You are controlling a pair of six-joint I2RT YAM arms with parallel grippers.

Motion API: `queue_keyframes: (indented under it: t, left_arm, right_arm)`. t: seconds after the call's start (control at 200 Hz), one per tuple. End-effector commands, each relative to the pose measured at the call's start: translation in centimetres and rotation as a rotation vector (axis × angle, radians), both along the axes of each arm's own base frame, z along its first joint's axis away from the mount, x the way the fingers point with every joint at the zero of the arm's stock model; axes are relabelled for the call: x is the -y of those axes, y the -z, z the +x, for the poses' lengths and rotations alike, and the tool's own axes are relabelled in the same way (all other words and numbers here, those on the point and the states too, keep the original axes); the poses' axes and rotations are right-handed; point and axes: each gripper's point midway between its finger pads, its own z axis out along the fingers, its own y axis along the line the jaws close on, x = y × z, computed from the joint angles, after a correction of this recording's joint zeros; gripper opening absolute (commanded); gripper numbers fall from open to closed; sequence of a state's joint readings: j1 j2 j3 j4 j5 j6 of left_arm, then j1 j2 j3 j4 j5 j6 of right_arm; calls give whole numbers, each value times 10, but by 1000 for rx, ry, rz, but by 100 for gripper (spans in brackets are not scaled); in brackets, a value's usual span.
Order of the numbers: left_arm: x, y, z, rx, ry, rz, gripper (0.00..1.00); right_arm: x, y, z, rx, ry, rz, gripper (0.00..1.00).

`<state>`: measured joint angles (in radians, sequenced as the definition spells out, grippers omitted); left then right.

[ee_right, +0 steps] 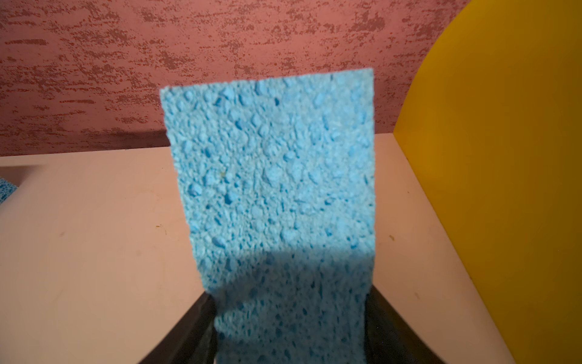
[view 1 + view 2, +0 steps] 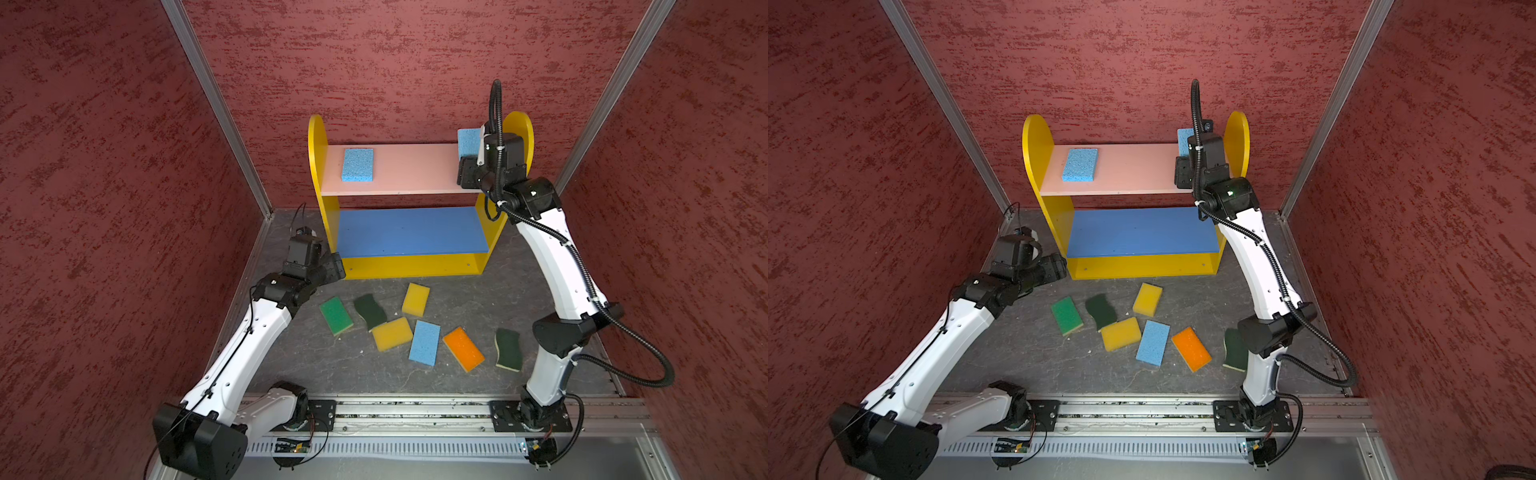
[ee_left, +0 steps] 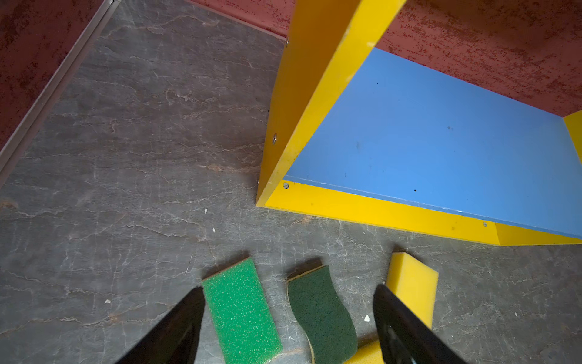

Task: Arrange cleaning sponges on a shelf
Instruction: Place the cleaning sponge at the shelf.

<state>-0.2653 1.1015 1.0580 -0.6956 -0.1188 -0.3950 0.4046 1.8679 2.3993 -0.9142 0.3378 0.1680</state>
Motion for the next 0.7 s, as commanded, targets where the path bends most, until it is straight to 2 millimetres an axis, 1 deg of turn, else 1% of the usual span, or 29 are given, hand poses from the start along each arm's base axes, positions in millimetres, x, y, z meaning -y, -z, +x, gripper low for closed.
queue_keyframes:
  t: [0.0, 0.22, 0.466, 0.696]
  left_arm:
    - [1, 3, 3, 2, 13, -5, 84]
    - [2, -1, 3, 6, 19, -8, 84]
    - [2, 1, 3, 4, 16, -17, 84]
    - [1, 2, -1, 4, 11, -15, 84]
  right_arm:
    - [3, 5, -2, -31, 3, -18, 67]
    - [3, 5, -4, -44, -5, -26, 68]
    - [5, 17, -1, -81, 15, -52, 73]
    - [5, 26, 5, -98, 29, -59, 74]
